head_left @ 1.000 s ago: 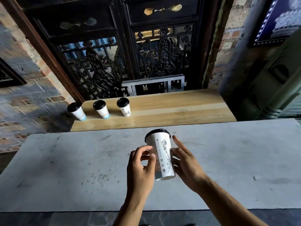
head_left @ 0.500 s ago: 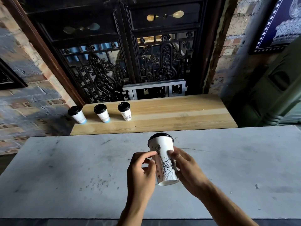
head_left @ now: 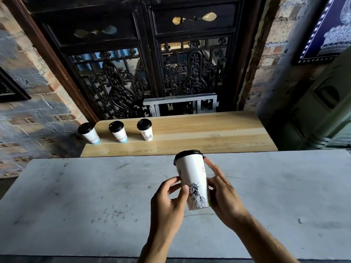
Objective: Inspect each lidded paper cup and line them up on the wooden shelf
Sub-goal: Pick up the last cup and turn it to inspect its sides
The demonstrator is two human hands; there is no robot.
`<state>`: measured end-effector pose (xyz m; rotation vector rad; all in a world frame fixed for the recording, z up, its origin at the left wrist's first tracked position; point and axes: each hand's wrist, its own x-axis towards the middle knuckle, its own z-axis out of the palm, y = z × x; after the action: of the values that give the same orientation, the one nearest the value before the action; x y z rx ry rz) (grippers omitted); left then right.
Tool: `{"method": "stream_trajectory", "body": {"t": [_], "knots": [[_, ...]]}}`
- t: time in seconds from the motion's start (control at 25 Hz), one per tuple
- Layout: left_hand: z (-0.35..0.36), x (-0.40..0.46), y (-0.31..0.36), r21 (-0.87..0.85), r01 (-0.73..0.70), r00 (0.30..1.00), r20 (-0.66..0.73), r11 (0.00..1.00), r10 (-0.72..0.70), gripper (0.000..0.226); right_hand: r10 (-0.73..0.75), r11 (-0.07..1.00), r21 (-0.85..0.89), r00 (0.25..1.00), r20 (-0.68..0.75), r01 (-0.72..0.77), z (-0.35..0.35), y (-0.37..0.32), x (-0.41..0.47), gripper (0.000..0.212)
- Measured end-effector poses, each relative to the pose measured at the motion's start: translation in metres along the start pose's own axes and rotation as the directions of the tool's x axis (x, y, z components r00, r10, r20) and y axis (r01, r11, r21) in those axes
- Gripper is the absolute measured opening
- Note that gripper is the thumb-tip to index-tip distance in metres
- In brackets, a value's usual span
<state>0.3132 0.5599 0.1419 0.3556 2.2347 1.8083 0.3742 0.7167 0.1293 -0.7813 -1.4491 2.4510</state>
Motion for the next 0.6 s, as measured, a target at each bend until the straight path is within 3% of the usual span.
{"method": "stream_trajectory", "body": {"t": [0.24,0.4,0.6], "knots": [[-0.0030,0.0020,0.0003,0.047,-0.056,0.997,-0.049,0.997,0.058,0.035,0.008,1.000,0.009,1.000,-0.001,-0.008,0.0014,0.0010,-0.0006,0.049],[-0.0054,0.0030,-0.0007,0.104,-0.105,0.992,-0.053,0.989,0.111,0.051,-0.018,1.000,-0.006,0.999,0.037,0.018,-0.0013,0.0034,0.0006,0.059],[-0.0015,0.0018,0.0009,0.013,-0.021,0.999,-0.025,1.000,0.021,0.027,-0.083,0.997,0.003,0.992,0.097,0.083,0.0013,0.0012,-0.0022,0.045]]}}
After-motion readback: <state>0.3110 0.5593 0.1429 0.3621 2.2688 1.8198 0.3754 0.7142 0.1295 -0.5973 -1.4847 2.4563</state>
